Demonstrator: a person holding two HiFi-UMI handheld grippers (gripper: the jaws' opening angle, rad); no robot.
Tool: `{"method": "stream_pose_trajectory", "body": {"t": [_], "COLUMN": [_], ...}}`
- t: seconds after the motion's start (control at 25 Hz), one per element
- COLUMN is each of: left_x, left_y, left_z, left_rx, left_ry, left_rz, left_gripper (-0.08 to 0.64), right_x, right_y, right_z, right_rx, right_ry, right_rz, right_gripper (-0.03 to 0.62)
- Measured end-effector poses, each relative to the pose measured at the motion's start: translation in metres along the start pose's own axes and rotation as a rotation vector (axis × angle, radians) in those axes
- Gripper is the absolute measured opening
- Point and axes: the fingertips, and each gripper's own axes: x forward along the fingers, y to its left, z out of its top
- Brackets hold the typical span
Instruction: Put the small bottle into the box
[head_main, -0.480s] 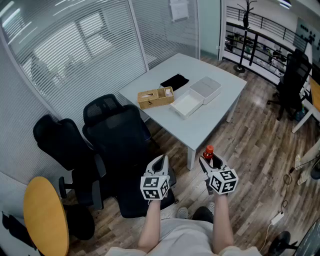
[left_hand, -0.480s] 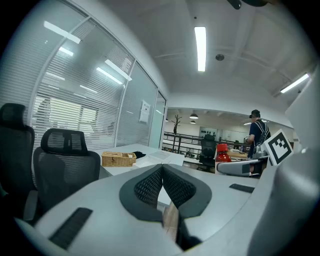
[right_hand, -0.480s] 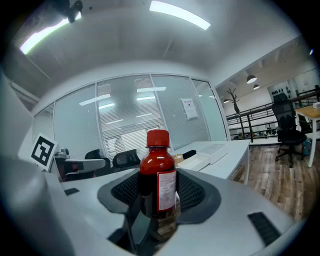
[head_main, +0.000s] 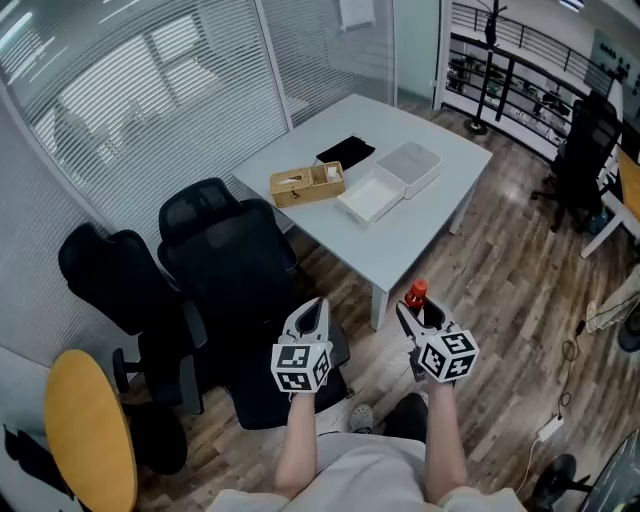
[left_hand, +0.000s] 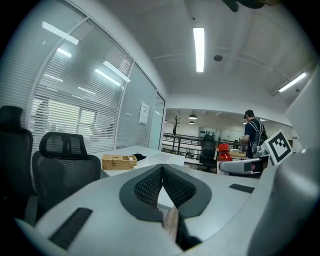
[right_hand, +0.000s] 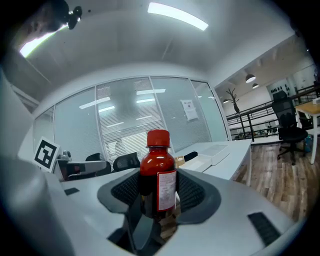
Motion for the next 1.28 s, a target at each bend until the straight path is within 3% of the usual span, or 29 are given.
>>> {"method": "stream_pose_trajectory", "body": {"t": [0.4,0.88,1.04,1.28], "left_x": [0.038,0.136,0.157,0.169], "left_y": [-0.005,-0.031,-0.049,-0.063], "left_z": [-0.006,0.045,0.060,0.057], "left_rx": [-0.017,0.000,0.059,0.045], "left_ry": [0.032,-0.003,0.018,0.055], "left_rz": [0.021,0.105,0.133,0.186], "left_gripper": [0.028,0.029,0.029,0.029], "right_x": [0.018,0.077,0.083,0.088], "right_y": [-0.047,-0.134,-0.158,-0.184], "right_z": [-0.001,0.082,0.095,0.101], "right_rx": [0.030,-0.005,0.042,0.073], "right_ry": [0.019,0.002,-0.005,0.011], "right_rz": [0.023,0.126,0.166,0.209], "right_gripper": [0.225,0.227,0.226,0.225]}}
